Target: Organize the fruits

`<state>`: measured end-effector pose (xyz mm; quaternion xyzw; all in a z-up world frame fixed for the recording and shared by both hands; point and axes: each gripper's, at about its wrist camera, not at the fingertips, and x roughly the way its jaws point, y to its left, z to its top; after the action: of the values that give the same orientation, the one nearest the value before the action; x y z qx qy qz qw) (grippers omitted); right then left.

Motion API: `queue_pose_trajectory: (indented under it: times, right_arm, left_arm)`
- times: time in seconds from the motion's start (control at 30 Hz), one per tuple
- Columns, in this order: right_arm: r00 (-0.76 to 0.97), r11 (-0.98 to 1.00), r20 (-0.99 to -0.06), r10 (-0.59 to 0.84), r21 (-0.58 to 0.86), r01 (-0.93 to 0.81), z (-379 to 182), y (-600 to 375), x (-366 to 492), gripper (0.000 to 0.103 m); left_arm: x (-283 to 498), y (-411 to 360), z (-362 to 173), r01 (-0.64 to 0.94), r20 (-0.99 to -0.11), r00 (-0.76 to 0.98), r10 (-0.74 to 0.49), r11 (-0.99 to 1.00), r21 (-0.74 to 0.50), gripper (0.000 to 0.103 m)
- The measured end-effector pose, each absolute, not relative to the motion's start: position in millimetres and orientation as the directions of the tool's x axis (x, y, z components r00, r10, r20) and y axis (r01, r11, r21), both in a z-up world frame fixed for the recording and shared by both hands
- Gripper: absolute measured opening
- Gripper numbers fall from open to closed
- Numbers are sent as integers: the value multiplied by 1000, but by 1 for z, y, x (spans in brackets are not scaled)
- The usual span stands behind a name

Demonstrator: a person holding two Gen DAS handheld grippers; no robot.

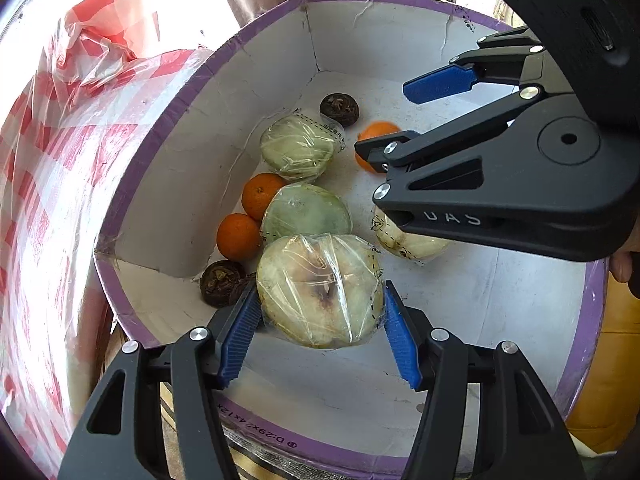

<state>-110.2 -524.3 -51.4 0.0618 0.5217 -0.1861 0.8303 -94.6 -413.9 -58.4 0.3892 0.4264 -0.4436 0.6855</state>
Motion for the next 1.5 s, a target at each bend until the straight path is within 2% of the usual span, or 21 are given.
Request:
queue_pose_trajectory:
  times: [0.13,0.2,0.33,0.43,0.47,0.5,0.53,0.63,0.83,0.97,1.23,1.33,1.37,1.5]
  right_arm:
    - [387,923,-889,-246,-92,374,-49,-526,-112,60]
    - [389,921,-887,-250,-93,379,-48,-526,-112,61]
    - [404,913,-875,-267,-97,396,-44,-527,-116,72]
    - [416,905,-863,-286,-100,414,-41,-528,-120,74]
    - [422,901,-858,-292,-98,424,-39,-528,-122,74]
    - [431,896,-851,-299,-95,434,-36,-528,-125,74]
    - [443,892,-843,-306,-90,444,-32,-529,-127,74]
    - [478,868,-805,-350,-87,489,-13,-530,-138,75]
    - [507,792,-712,-486,-113,600,27,-517,-179,94]
    - [497,744,-686,-532,-98,661,40,-500,-214,95]
    - [519,731,-658,-545,-69,679,42,-470,-242,95]
    - [504,709,-655,-563,-69,702,36,-469,-248,95]
    - [495,701,-659,-567,-70,710,33,-470,-250,95]
    - [482,679,-687,-543,-23,733,21,-479,-255,95]
  left_arm:
    - [-97,-415,-58,940,-929,243,-279,306,154,58]
    - [-97,-414,-56,941,-928,234,-288,307,142,63]
    - [-95,-411,-53,942,-927,209,-310,318,106,68]
    - [-94,-406,-47,938,-917,210,-338,333,92,69]
    - [-94,-403,-41,935,-910,215,-354,345,86,74]
    - [-93,-399,-36,928,-900,223,-375,364,78,85]
    - [-91,-393,-30,917,-887,233,-398,395,64,90]
    - [-83,-375,-15,892,-858,206,-470,452,-33,89]
    - [-84,-349,-3,834,-810,196,-553,529,-159,91]
    - [-72,-329,-18,742,-806,147,-573,603,-293,92]
    - [-93,-328,-1,782,-756,277,-592,597,-181,92]
    - [-100,-335,2,816,-746,256,-615,551,-175,92]
    - [-100,-338,1,821,-747,245,-618,542,-178,99]
    - [-97,-347,-6,826,-760,221,-611,531,-187,98]
